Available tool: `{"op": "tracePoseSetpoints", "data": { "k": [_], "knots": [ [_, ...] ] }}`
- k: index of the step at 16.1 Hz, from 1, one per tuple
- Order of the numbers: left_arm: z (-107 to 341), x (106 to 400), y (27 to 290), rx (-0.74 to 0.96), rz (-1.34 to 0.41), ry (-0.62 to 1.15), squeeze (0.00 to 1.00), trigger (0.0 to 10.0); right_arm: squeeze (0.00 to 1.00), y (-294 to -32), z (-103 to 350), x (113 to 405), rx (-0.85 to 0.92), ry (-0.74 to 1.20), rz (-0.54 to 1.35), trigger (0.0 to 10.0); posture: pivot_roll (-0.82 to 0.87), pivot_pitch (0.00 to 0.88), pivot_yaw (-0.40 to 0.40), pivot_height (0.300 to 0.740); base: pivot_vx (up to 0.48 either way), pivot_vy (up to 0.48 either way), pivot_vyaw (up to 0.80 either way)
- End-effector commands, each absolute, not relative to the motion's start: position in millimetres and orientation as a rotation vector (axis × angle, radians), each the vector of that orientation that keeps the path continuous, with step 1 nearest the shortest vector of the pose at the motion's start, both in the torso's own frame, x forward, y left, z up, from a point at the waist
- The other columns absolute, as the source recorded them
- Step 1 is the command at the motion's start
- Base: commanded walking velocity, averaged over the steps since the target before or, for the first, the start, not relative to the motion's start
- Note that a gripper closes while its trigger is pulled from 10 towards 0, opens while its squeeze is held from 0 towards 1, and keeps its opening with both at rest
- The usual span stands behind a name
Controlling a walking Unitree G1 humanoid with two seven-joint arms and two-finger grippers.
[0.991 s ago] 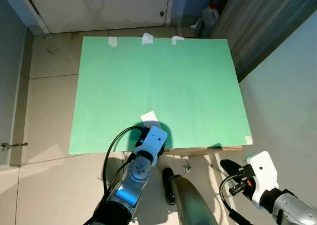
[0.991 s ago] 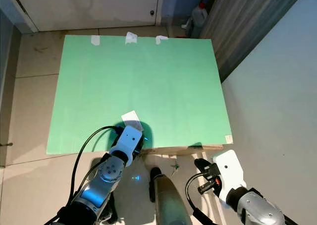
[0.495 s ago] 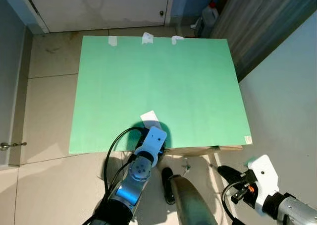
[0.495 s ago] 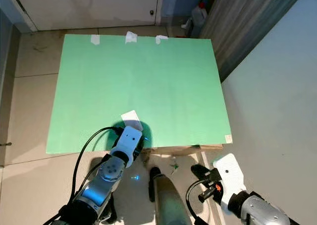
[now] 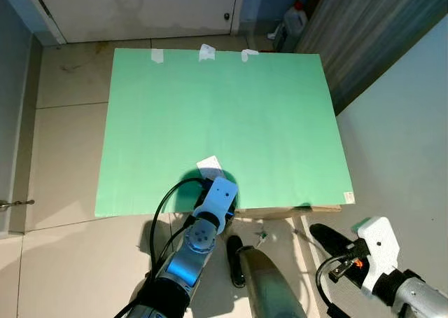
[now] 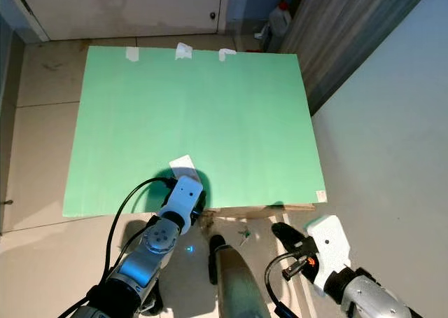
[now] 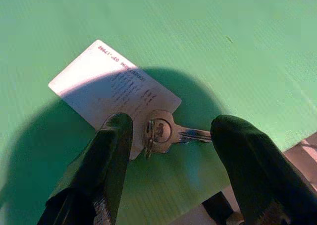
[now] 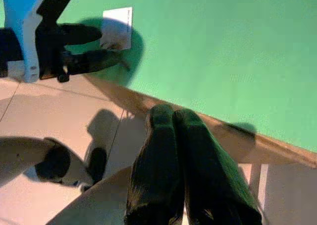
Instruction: Hang keys on a hook
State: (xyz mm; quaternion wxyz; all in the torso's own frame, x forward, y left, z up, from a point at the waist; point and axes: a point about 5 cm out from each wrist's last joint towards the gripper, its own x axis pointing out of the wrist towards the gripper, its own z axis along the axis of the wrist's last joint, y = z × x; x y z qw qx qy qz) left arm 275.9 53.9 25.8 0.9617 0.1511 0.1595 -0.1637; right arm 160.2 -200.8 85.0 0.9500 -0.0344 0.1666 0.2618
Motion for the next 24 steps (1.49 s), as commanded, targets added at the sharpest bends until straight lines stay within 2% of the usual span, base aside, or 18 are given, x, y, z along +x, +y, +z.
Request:
{"op": "tracePoseSetpoints", "data": {
  "k": [1, 4, 13, 19, 20, 21, 22, 23, 24],
  "knots": [
    [16, 260, 35, 0.246, -0.353, 0.368, 0.00, 10.0, 0.00, -200, 71, 150, -0.084, 0.364, 0.551, 10.0, -0.41, 0.357, -0.112, 0.740, 0.000, 0.000, 0.00],
    [18, 260, 35, 0.249, -0.342, 0.354, 0.00, 10.0, 0.00, -189, 57, 135, -0.102, 0.374, 0.632, 10.0, -0.40, 0.365, -0.115, 0.740, 0.000, 0.000, 0.00],
    [17, 255, 33, 0.208, -0.323, 0.375, 0.00, 10.0, 0.00, -202, 45, 127, -0.144, 0.373, 0.610, 10.0, -0.41, 0.375, -0.124, 0.740, 0.000, 0.000, 0.00],
    [13, 256, 38, 0.187, -0.302, 0.410, 0.00, 10.0, 0.00, -213, 55, 96, -0.155, 0.381, 0.591, 10.0, -0.41, 0.379, -0.126, 0.740, 0.000, 0.000, 0.00],
    [13, 256, 38, 0.185, -0.307, 0.412, 0.00, 9.7, 0.00, -214, 56, 93, -0.156, 0.382, 0.590, 10.0, -0.41, 0.379, -0.127, 0.740, 0.000, 0.000, 0.00],
    [12, 256, 37, 0.180, -0.310, 0.417, 0.00, 4.1, 0.00, -215, 54, 91, -0.157, 0.386, 0.589, 10.0, -0.41, 0.379, -0.127, 0.740, 0.000, 0.000, 0.00],
    [12, 257, 38, 0.173, -0.311, 0.418, 0.00, 1.5, 0.00, -216, 51, 89, -0.157, 0.391, 0.586, 10.0, -0.41, 0.379, -0.128, 0.740, 0.000, 0.000, 0.00],
    [12, 258, 38, 0.172, -0.311, 0.418, 0.00, 0.0, 0.00, -217, 50, 89, -0.157, 0.393, 0.585, 10.0, -0.41, 0.379, -0.127, 0.740, 0.000, 0.000, 0.00],
    [12, 259, 38, 0.172, -0.315, 0.419, 0.00, 0.0, 0.00, -218, 48, 86, -0.157, 0.399, 0.583, 10.0, -0.41, 0.380, -0.128, 0.740, 0.000, 0.000, 0.00]
  ]
}}
